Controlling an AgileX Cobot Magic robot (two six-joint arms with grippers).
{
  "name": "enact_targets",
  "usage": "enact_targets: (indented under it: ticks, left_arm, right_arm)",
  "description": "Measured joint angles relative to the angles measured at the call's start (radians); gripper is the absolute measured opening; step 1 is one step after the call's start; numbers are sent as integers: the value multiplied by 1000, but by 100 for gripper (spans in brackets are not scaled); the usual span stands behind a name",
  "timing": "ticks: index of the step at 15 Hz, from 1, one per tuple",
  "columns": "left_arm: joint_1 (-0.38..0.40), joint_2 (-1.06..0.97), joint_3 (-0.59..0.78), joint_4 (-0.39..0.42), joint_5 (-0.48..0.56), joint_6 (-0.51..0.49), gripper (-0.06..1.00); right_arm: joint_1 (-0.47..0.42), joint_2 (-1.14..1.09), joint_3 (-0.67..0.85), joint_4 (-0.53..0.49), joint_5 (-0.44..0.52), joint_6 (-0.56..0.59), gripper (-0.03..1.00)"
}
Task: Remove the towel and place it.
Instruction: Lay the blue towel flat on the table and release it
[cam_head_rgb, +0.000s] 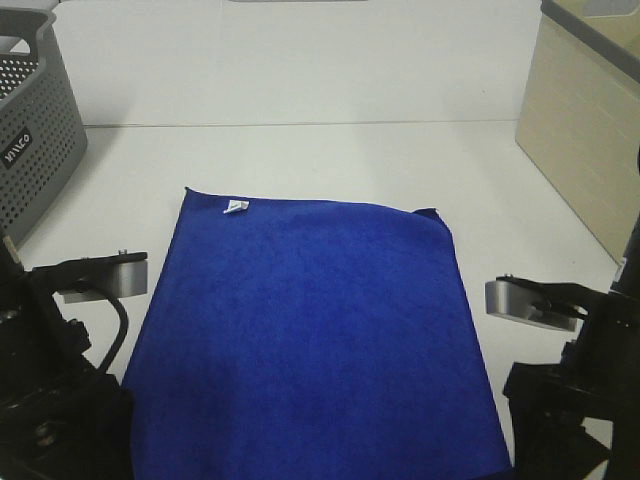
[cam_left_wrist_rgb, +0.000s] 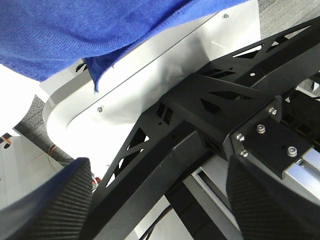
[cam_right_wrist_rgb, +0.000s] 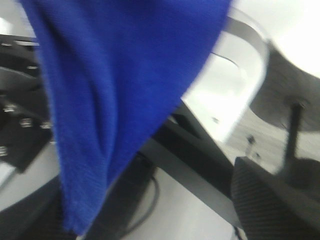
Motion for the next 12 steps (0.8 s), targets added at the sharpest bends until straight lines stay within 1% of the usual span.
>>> enact_targets:
  ticks: [2,3,5,7,9,10,12]
  left_arm:
    - [0,0,0,1,0,0,70]
    - [0,0,0,1,0,0,70]
    - [0,0,0,1,-1,0,70]
    - [0,0,0,1,-2,0,71]
    - [0,0,0,2,-10,0,71]
    - [0,0,-6,11,-14,0,71]
    - [0,0,-52,51,-14,0,71]
  right_arm:
    - [0,-33,0,146,1,-100,75]
    - [0,-40,0,203,1,-140,75]
    - [0,-44,0,245,2,-177,75]
    - [0,-44,-4,226,2,-182,75]
    - [0,-44,-61,168,-2,-184,75]
    - [0,-44,-95,154,-6,-175,75]
    - [0,-44,-180,135,-32,-120,75]
